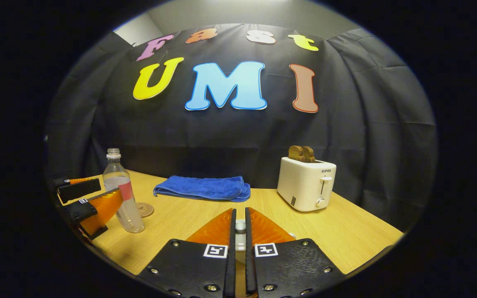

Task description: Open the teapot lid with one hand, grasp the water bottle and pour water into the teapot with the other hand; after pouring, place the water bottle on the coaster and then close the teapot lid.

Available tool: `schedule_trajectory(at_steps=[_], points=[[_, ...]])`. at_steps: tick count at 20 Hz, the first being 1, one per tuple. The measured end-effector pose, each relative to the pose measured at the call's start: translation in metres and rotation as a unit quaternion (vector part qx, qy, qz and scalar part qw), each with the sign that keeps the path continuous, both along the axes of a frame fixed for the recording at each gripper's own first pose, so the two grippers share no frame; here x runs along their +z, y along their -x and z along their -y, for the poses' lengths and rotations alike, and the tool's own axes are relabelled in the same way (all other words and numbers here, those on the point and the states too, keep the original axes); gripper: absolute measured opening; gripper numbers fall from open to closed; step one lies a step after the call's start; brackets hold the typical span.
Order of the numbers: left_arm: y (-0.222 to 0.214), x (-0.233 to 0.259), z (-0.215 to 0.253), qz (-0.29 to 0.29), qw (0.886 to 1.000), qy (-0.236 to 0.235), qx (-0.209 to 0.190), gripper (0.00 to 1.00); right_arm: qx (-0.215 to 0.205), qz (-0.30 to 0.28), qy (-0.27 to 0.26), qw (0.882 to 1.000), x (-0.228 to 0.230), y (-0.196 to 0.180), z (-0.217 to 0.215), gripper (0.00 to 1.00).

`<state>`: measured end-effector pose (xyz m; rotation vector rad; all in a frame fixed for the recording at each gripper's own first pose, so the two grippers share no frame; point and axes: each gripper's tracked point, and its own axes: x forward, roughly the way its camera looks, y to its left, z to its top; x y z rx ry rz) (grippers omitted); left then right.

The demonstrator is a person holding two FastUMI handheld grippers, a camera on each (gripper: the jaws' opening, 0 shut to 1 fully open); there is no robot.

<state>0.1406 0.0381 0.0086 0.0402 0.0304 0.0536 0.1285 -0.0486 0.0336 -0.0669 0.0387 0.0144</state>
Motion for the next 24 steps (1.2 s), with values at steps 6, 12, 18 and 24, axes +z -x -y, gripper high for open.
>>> schedule_trajectory(at_steps=[6,12,18,24], points=[[-0.024,-0.01,-0.007,-0.014,1.0,0.008,0.002,1.0,0.009,0.005,0.002,1.0,0.003,0.003,-0.006,0.09],[-0.047,-0.014,-0.002,-0.012,1.0,0.008,-0.016,1.0,0.011,0.005,0.005,1.0,0.002,0.004,-0.007,0.1],[-0.055,-0.017,-0.001,-0.015,0.999,0.013,-0.031,0.87,0.02,0.014,0.006,1.0,0.01,0.022,-0.013,0.1],[-0.049,-0.013,0.0,-0.019,0.999,-0.007,-0.029,0.87,0.005,0.039,-0.001,0.999,0.017,0.096,-0.005,0.09]])
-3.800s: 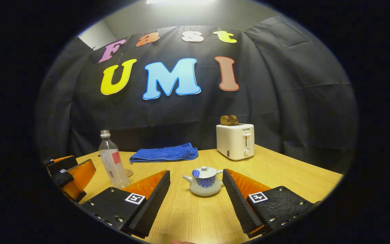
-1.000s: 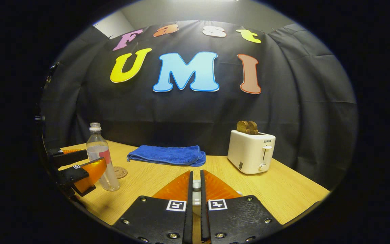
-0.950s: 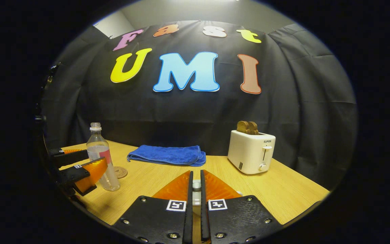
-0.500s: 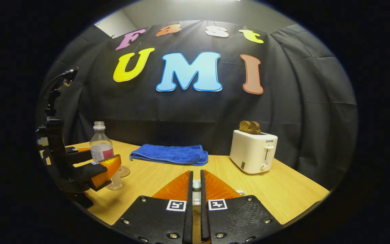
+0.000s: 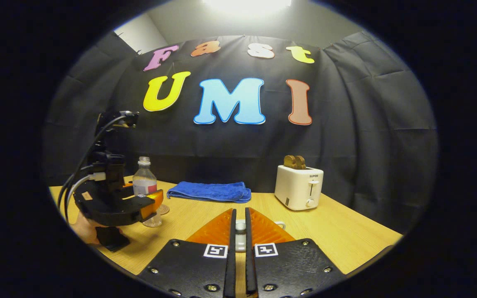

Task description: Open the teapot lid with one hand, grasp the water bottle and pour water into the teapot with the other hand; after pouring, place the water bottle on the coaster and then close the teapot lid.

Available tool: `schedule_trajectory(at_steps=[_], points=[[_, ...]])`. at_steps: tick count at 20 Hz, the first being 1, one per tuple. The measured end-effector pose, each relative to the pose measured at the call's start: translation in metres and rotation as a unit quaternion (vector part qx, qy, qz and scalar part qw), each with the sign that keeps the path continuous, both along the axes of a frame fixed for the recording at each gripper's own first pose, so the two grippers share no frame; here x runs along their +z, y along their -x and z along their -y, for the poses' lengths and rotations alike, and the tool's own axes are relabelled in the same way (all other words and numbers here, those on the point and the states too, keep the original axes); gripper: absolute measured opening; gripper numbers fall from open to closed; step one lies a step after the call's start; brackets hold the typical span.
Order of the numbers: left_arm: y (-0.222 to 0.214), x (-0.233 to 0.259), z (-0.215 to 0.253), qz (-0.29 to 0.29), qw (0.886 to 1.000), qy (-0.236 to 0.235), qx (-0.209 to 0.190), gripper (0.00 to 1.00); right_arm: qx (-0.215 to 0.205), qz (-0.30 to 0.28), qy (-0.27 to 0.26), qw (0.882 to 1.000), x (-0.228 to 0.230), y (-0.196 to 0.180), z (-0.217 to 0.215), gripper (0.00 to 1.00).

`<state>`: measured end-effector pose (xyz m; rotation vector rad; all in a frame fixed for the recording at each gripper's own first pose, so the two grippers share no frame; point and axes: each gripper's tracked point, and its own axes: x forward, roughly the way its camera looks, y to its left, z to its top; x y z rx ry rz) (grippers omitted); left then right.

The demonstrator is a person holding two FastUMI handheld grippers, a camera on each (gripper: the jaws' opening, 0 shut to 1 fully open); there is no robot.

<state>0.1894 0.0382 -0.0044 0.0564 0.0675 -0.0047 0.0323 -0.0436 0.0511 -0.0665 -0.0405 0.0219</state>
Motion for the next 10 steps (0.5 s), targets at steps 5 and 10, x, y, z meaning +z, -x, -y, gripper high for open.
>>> schedule_trajectory(at_steps=[5,10], points=[[0.005,0.013,0.011,0.01,1.0,-0.019,-0.007,0.87,0.004,-0.005,-0.013,1.0,-0.007,0.049,0.004,0.09],[0.009,0.024,0.033,0.012,0.996,-0.079,-0.025,0.87,0.005,-0.01,-0.011,1.0,-0.022,0.091,0.005,0.1]])
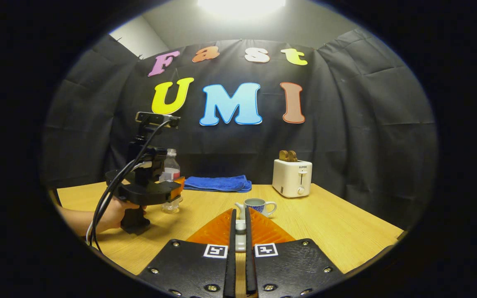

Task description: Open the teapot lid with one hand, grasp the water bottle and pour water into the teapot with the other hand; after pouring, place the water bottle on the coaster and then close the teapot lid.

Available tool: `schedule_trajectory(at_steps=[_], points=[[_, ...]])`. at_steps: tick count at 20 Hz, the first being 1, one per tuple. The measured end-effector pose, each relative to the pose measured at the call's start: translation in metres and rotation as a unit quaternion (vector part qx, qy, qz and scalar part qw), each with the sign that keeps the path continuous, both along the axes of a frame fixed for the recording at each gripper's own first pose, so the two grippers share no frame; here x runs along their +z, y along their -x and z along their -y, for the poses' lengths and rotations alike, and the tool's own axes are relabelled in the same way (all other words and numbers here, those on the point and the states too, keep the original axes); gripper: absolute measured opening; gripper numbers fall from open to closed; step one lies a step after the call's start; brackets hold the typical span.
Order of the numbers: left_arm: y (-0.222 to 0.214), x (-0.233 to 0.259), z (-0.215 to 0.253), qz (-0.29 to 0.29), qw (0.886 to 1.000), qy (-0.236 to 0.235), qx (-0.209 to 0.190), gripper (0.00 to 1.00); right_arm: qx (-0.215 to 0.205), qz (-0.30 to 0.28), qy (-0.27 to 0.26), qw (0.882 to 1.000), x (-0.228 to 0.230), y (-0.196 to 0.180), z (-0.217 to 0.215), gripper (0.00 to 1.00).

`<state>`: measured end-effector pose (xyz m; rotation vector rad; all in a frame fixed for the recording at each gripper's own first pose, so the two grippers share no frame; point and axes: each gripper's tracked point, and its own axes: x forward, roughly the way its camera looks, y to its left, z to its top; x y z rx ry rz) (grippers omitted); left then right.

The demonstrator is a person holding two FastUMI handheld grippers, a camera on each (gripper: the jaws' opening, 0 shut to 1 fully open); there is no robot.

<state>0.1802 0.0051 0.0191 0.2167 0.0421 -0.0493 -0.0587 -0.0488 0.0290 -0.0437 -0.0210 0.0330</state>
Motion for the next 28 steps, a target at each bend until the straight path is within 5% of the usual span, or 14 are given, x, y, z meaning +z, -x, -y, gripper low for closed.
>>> schedule_trajectory(at_steps=[5,8,12,17,23,28], points=[[0.003,0.009,0.027,0.007,0.998,-0.057,-0.026,0.87,0.003,-0.015,-0.022,1.0,-0.017,0.024,-0.002,0.09],[0.003,0.009,0.044,0.004,0.991,-0.13,-0.031,0.87,0.004,-0.021,-0.021,1.0,-0.023,0.032,-0.001,0.1],[0.0,-0.002,0.078,-0.009,0.969,-0.237,-0.067,0.88,0.004,-0.032,-0.017,0.999,-0.033,0.045,0.004,0.09],[-0.004,-0.007,0.093,-0.009,0.944,-0.322,-0.063,0.87,-0.009,-0.039,-0.025,0.999,-0.038,0.047,0.016,0.1],[-0.009,-0.013,0.107,-0.017,0.921,-0.382,-0.077,0.88,-0.008,-0.036,-0.028,0.999,-0.037,0.048,0.016,0.1],[-0.005,-0.008,0.12,-0.007,0.888,-0.453,-0.076,0.87,-0.015,-0.036,-0.035,0.999,-0.039,0.048,0.022,0.1]])
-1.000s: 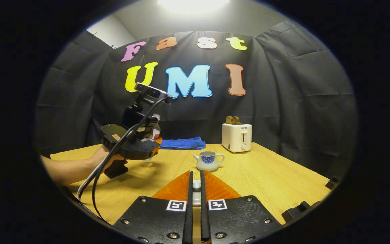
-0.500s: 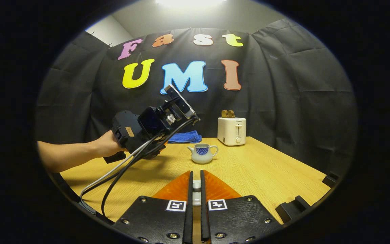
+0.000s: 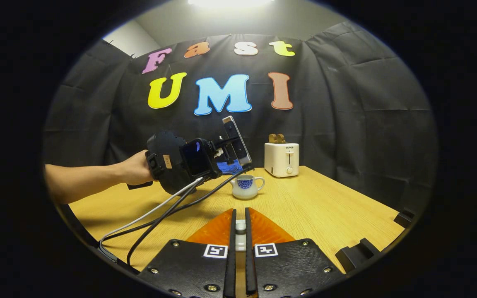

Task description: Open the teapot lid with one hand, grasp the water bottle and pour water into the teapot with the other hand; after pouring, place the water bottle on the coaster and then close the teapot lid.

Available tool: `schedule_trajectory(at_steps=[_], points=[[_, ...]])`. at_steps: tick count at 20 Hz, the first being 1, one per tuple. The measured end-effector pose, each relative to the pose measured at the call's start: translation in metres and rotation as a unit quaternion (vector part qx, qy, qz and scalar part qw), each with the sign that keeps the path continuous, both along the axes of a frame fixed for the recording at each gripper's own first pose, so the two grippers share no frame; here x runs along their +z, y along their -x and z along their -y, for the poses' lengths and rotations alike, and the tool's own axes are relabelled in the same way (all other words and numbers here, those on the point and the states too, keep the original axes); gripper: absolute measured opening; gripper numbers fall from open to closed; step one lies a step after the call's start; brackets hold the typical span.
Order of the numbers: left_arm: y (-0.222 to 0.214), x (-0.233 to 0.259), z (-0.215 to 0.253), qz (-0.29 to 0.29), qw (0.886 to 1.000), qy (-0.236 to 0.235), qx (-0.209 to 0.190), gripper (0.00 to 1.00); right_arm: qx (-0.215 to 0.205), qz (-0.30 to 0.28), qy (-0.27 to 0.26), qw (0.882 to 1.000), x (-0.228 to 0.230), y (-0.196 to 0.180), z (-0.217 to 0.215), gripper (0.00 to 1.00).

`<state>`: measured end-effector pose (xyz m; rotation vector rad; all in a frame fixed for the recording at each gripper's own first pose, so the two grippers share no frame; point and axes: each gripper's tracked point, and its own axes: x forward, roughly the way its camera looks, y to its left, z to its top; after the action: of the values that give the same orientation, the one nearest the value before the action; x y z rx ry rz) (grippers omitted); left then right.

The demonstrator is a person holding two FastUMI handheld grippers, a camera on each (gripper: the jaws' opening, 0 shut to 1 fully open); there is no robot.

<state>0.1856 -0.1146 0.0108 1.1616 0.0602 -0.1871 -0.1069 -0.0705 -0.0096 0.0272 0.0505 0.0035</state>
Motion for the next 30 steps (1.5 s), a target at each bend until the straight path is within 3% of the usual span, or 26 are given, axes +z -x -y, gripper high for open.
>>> schedule_trajectory(at_steps=[3,10,16,30], points=[[-0.004,-0.005,0.01,-0.003,1.0,-0.014,-0.008,0.88,-0.007,0.001,-0.002,1.0,-0.003,0.0,0.005,0.1],[-0.011,-0.019,0.024,-0.017,0.995,-0.094,-0.015,0.87,-0.006,-0.009,-0.007,1.0,-0.007,-0.001,0.006,0.1],[-0.018,-0.017,0.035,-0.017,0.982,-0.186,-0.027,0.87,-0.008,-0.014,-0.011,1.0,-0.011,-0.002,0.011,0.1],[-0.021,-0.022,0.036,-0.042,0.953,-0.299,-0.029,0.88,-0.005,-0.032,-0.021,0.999,-0.022,-0.004,0.017,0.1]])
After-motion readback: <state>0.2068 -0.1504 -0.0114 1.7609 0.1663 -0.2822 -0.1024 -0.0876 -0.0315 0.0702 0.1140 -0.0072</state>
